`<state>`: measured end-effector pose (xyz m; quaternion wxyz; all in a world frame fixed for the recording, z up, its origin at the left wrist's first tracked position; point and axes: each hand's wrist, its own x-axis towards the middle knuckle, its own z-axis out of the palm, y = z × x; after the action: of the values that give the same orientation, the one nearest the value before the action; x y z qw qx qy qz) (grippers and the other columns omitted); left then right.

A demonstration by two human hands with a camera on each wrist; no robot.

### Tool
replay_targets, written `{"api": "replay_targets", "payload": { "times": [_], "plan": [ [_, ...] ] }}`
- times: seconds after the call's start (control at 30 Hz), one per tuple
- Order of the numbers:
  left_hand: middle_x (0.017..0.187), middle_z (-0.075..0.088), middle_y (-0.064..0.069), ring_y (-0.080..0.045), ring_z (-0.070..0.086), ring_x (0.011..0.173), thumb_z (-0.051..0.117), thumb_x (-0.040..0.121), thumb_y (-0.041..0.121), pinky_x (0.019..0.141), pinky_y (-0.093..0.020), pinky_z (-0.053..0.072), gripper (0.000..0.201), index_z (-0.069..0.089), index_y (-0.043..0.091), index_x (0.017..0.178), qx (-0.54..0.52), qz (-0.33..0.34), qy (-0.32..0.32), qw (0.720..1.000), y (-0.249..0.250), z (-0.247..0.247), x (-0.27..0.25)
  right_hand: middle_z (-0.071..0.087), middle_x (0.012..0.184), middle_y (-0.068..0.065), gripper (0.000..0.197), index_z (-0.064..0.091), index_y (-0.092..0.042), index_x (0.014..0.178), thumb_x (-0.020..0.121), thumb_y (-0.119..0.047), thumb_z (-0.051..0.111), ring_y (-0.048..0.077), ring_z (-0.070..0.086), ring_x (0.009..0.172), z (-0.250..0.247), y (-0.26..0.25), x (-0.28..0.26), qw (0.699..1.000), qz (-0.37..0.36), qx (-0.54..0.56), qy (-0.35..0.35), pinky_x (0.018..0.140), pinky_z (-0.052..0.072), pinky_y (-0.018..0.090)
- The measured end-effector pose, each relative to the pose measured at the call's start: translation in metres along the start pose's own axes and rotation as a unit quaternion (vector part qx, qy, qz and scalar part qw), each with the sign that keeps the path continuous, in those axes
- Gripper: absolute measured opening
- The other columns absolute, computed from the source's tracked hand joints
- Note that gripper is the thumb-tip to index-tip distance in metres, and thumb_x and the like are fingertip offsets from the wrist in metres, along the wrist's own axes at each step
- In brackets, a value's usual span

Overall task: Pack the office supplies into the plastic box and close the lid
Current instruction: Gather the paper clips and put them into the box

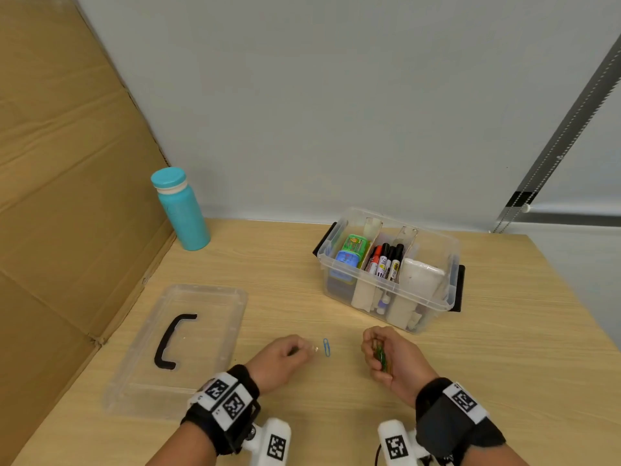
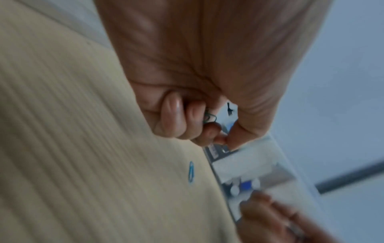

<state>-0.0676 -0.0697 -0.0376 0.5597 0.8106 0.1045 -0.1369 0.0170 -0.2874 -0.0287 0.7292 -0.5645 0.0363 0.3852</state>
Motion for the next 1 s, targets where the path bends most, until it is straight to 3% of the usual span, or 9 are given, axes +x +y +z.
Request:
{"api": "replay_targets", "payload": {
  "times": [0.1, 0.2, 0.3, 0.37, 0.47, 0.57, 0.67, 0.9, 1.0],
  "plan": [
    [0.064, 0.039, 0.002, -0.004, 0.031, 0.046, 0.051, 0.09, 0.025, 0.043, -0.017, 0.028, 0.016, 0.055, 0.016, 0.078, -0.189, -0.041, 0.035, 0.981, 0.002, -0.013, -0.01, 0.041, 0.062, -0.004, 0.028, 0.057, -0.011, 0.09, 0.1, -0.016, 0.031, 0.008, 0.033, 0.05, 0.009, -0.001, 0.01, 0.975, 0.003, -0.212, 0.06, 0.041, 0.025, 0.019],
    [0.07, 0.047, 0.0, -0.005, 0.032, 0.046, 0.044, 0.096, 0.013, 0.041, -0.016, 0.027, 0.017, 0.055, 0.007, 0.085, -0.281, -0.052, 0.066, 0.956, 0.003, -0.027, -0.021, 0.057, 0.085, -0.005, 0.024, 0.058, -0.016, 0.094, 0.099, -0.019, 0.035, 0.011, 0.054, 0.077, 0.029, -0.001, 0.022, 0.861, -0.061, -0.498, 0.085, 0.066, 0.042, 0.023],
    [0.072, 0.047, -0.001, -0.006, 0.032, 0.046, 0.043, 0.096, 0.012, 0.04, -0.016, 0.027, 0.016, 0.055, 0.005, 0.087, -0.288, -0.057, 0.098, 0.951, -0.005, -0.038, -0.027, 0.06, 0.094, 0.001, 0.024, 0.05, -0.012, 0.107, 0.096, -0.033, 0.044, 0.018, 0.056, 0.082, 0.056, 0.004, 0.029, 0.749, -0.071, -0.653, 0.081, 0.071, 0.044, 0.03],
    [0.073, 0.045, -0.003, -0.006, 0.032, 0.046, 0.046, 0.095, 0.014, 0.04, -0.018, 0.027, 0.015, 0.056, 0.004, 0.09, -0.266, -0.068, 0.117, 0.954, -0.013, -0.042, -0.029, 0.061, 0.1, 0.004, 0.025, 0.047, -0.009, 0.114, 0.096, -0.026, 0.042, 0.021, 0.057, 0.083, 0.069, 0.009, 0.033, 0.687, -0.054, -0.719, 0.09, 0.068, 0.042, 0.031],
    [0.067, 0.04, -0.002, -0.006, 0.031, 0.044, 0.048, 0.095, 0.018, 0.041, -0.018, 0.028, 0.017, 0.057, 0.006, 0.088, -0.212, -0.08, 0.138, 0.964, -0.021, -0.043, -0.03, 0.063, 0.109, 0.008, 0.024, 0.049, -0.006, 0.116, 0.096, -0.013, 0.038, 0.024, 0.063, 0.095, 0.079, 0.012, 0.036, 0.641, -0.032, -0.761, 0.093, 0.068, 0.041, 0.03],
    [0.056, 0.036, 0.005, -0.005, 0.031, 0.044, 0.051, 0.095, 0.019, 0.044, -0.018, 0.03, 0.017, 0.058, 0.01, 0.082, -0.16, -0.084, 0.144, 0.973, -0.019, -0.04, -0.03, 0.056, 0.088, 0.001, 0.009, 0.049, -0.013, 0.094, 0.093, -0.022, 0.046, 0.019, 0.057, 0.082, 0.075, 0.009, 0.035, 0.661, 0.009, -0.748, 0.055, 0.063, 0.04, 0.026],
    [0.053, 0.037, 0.01, -0.004, 0.031, 0.045, 0.052, 0.094, 0.02, 0.045, -0.018, 0.032, 0.017, 0.058, 0.011, 0.081, -0.113, -0.082, 0.14, 0.98, -0.016, -0.037, -0.028, 0.043, 0.069, -0.005, 0.027, 0.039, -0.021, 0.069, 0.091, -0.031, 0.05, 0.01, 0.042, 0.06, 0.058, 0.007, 0.03, 0.691, 0.016, -0.723, 0.01, 0.054, 0.034, 0.021],
    [0.054, 0.044, 0.013, -0.003, 0.032, 0.045, 0.052, 0.094, 0.018, 0.046, -0.018, 0.031, 0.017, 0.058, 0.013, 0.079, -0.078, -0.073, 0.121, 0.987, 0.004, -0.035, -0.017, 0.056, 0.074, -0.003, 0.011, 0.055, -0.018, 0.084, 0.09, -0.027, 0.054, 0.008, 0.049, 0.063, 0.017, -0.042, -0.027, 0.771, -0.136, -0.619, 0.064, 0.066, 0.049, 0.029],
    [0.052, 0.044, 0.013, -0.002, 0.032, 0.044, 0.053, 0.094, 0.018, 0.047, -0.017, 0.032, 0.016, 0.058, 0.013, 0.079, -0.07, -0.062, 0.114, 0.989, 0.014, -0.034, -0.011, 0.056, 0.069, -0.002, 0.011, 0.055, -0.018, 0.086, 0.093, -0.026, 0.052, 0.008, 0.048, 0.054, 0.013, -0.087, -0.054, 0.82, -0.263, -0.49, 0.135, 0.051, 0.045, 0.021]
  ]
}}
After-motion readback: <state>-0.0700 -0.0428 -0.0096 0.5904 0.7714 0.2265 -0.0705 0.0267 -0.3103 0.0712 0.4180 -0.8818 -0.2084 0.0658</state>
